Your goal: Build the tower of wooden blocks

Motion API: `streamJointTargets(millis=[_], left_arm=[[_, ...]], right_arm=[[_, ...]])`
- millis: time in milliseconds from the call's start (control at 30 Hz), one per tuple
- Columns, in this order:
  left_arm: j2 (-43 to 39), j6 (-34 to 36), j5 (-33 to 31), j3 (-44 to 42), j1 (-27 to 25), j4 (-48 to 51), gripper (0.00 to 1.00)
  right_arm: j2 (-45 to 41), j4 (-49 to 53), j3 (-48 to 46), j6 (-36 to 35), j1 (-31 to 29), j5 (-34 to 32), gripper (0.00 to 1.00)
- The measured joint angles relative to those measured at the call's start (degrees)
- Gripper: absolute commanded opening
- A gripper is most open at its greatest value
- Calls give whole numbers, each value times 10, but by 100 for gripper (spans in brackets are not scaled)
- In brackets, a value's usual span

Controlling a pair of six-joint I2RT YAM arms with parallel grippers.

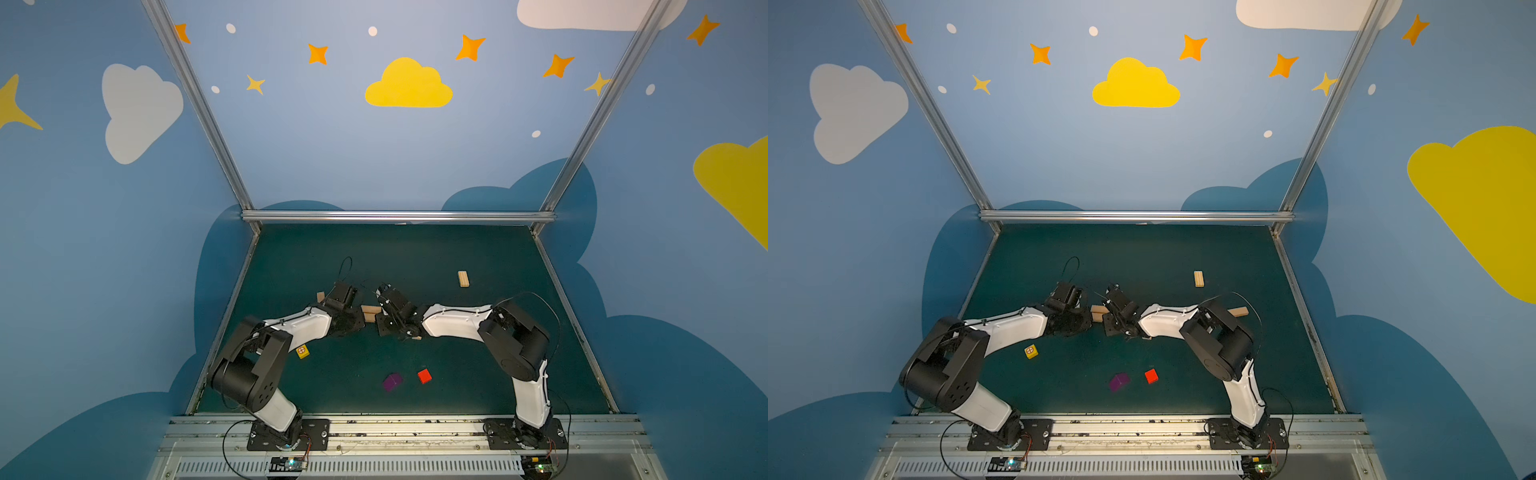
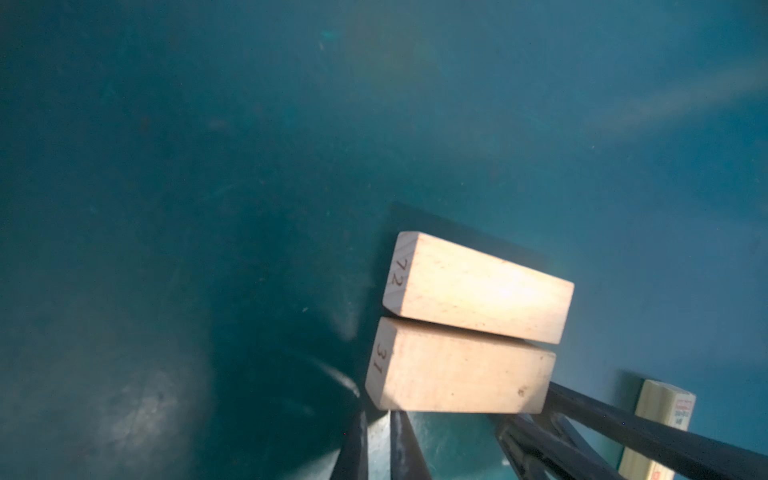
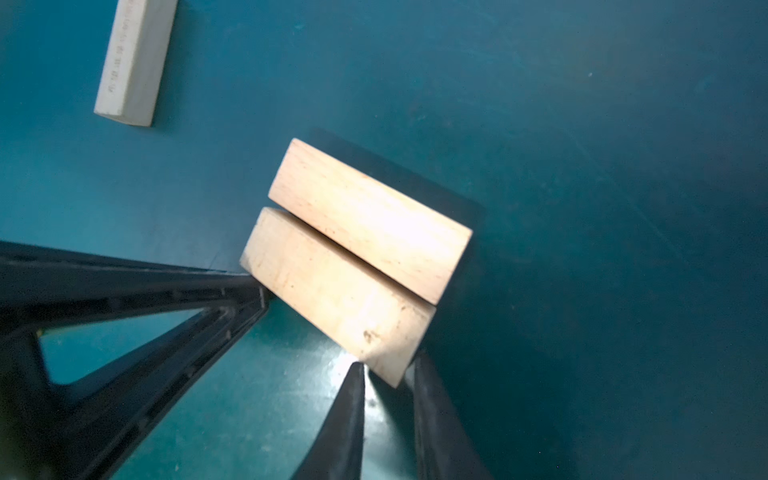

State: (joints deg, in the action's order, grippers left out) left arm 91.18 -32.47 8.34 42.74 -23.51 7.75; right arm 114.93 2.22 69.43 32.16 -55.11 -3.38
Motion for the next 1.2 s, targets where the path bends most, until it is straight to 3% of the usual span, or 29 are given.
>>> streamJointTargets(millis=[1200], left_arm=[[0,-8,-7,0,6,-3,13]], right_arm=[[0,-3,-1,0,2,2,23]])
